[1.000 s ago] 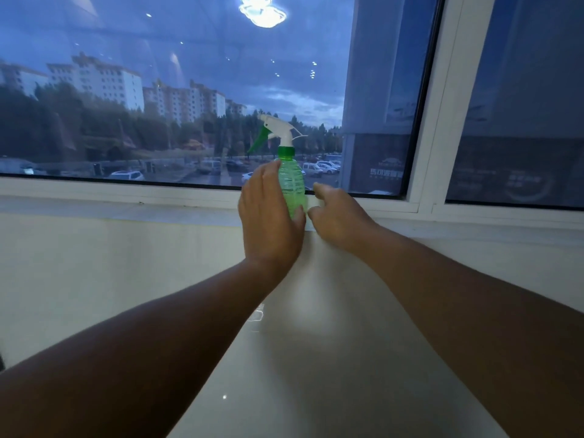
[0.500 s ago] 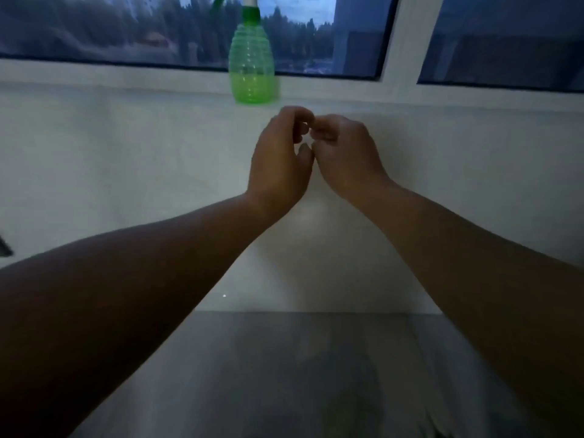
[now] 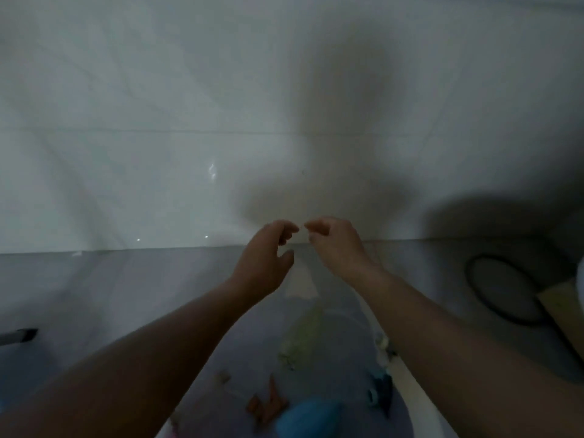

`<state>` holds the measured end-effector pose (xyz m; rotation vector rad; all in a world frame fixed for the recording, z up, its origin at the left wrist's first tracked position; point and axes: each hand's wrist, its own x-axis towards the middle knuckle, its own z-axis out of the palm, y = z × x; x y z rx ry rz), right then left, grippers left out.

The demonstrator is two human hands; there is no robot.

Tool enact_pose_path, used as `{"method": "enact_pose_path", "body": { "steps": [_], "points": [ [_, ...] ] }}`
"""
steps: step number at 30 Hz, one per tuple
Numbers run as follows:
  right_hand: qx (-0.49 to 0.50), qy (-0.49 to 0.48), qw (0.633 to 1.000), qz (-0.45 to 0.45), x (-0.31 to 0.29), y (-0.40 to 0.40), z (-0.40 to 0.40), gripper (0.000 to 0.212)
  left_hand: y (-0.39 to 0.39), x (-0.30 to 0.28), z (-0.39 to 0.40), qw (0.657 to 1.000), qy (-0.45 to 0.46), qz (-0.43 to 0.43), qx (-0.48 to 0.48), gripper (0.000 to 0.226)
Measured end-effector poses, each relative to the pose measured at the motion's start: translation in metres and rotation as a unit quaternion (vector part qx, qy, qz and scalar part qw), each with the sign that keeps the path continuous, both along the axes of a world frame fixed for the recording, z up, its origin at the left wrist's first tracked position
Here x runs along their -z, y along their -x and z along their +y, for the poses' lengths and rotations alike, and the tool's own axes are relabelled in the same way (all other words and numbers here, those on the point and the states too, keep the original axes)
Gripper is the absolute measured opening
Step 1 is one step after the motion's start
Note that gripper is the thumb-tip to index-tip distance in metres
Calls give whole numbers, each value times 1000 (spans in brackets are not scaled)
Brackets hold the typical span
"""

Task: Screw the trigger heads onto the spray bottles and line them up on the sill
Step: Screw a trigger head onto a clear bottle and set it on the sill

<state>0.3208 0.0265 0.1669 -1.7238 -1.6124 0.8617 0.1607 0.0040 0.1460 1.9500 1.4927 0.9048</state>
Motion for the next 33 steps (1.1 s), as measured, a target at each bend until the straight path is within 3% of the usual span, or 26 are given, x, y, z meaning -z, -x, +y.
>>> {"method": "enact_pose_path", "body": {
  "steps": [10, 16, 21, 25, 29, 33],
  "points": [
    [193, 173, 965, -27, 123, -89, -19, 27, -33, 104, -18, 972, 207, 107, 13, 66],
    [279, 255, 922, -82, 169, -135, -39, 37, -48, 148, -29, 919, 327, 219, 18, 105],
    [333, 335, 865, -169, 182, -161, -51, 52, -48, 172, -34, 876, 380, 296, 35, 121],
    [369, 423, 820, -112, 204, -170, -59, 78, -50, 185, -38, 866, 400, 296, 53, 123],
    [369, 433, 823, 16, 225, -170, -61, 81, -54, 190, -35, 869, 411, 264, 77, 122],
    [360, 417, 835, 8, 231, -162, -57, 77, -53, 193, -27, 874, 392, 268, 100, 120]
  ]
}}
